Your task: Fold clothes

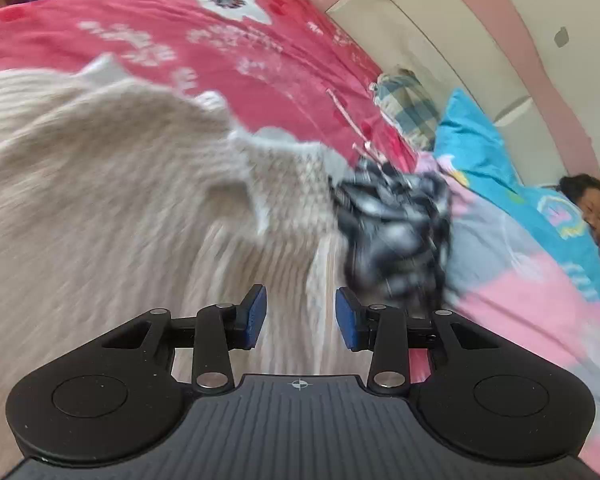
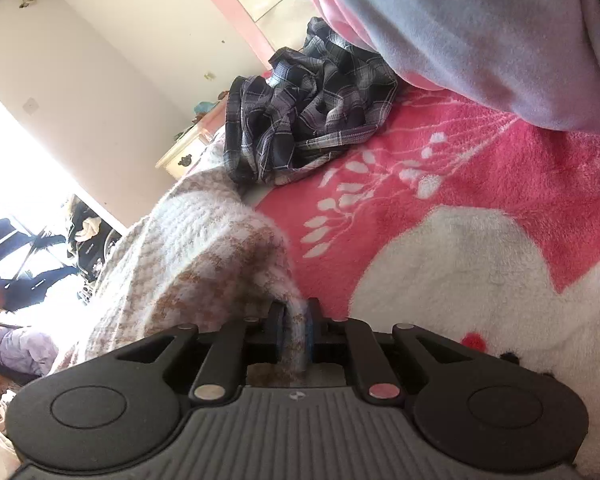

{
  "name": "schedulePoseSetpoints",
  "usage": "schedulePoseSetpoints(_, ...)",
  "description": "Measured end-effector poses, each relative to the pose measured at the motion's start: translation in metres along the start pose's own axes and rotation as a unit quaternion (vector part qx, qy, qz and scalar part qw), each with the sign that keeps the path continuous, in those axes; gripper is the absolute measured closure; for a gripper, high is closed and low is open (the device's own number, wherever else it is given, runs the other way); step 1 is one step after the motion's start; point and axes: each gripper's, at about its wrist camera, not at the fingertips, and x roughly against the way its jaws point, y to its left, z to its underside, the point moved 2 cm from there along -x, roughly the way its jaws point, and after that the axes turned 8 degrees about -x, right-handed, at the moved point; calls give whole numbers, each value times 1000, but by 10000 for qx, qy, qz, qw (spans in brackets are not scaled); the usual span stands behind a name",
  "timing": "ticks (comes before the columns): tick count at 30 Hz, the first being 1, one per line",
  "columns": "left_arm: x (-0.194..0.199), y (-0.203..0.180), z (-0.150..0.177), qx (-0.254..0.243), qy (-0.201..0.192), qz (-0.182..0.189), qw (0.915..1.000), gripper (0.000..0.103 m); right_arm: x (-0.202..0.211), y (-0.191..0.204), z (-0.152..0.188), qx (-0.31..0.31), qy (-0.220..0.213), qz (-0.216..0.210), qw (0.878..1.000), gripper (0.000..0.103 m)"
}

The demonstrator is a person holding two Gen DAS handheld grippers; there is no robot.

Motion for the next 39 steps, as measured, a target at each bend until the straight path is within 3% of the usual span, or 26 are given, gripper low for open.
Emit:
schedulePoseSetpoints(2, 31, 0, 13, 58, 127, -25, 9999, 61, 3, 5, 1, 8, -58, 177, 9998, 88)
schedulePoseSetpoints(4, 56, -1, 27, 123, 257, -64, 9996, 53, 13, 15, 4, -5, -180, 581, 9981, 75)
schedulePoseSetpoints(5, 74, 0, 40, 195, 267, -153, 9993, 48, 21, 20, 4, -31, -262, 812, 9964, 72)
schedulePoseSetpoints(7, 94, 1, 58, 141, 270, -116, 9995, 48, 44, 30, 5, -120, -409, 1178, 9921, 66)
schedulePoseSetpoints(10, 120, 7, 88, 39, 201, -19, 9998, 48, 90, 46, 9, -282, -422, 1244, 9909, 66)
schedulePoseSetpoints(16, 126, 22, 145, 834, 204, 127, 9962, 49, 188, 105, 46, -231, 359, 952, 9945, 63)
schedulePoseSetpoints(20, 108, 2, 186, 1066, 737, 758, 9887, 53, 202, 105, 97, -484, 942, 1467, 9835, 60)
schedulePoseSetpoints(23, 103, -21, 212, 658, 859, 911, 9899, 53, 189, 107, 134, -162, 1123, 1860, 9760, 61)
schedulePoseSetpoints(26, 90, -37, 228, -48, 1091, 788, 9909, 55, 177, 111, 153, 406, 941, 2234, 9693, 64)
schedulePoseSetpoints(30, 68, -48, 241, -843, 1541, 398, 9837, 57, 168, 116, 164, 718, 825, 2457, 9632, 73)
schedulePoseSetpoints(33, 63, -51, 245, -888, 1662, 517, 9807, 57, 162, 122, 169, 809, 812, 2498, 9615, 81)
schedulePoseSetpoints(39, 56, -43, 256, -871, 1664, 277, 9818, 91, 166, 139, 170, 902, 676, 2428, 9635, 92)
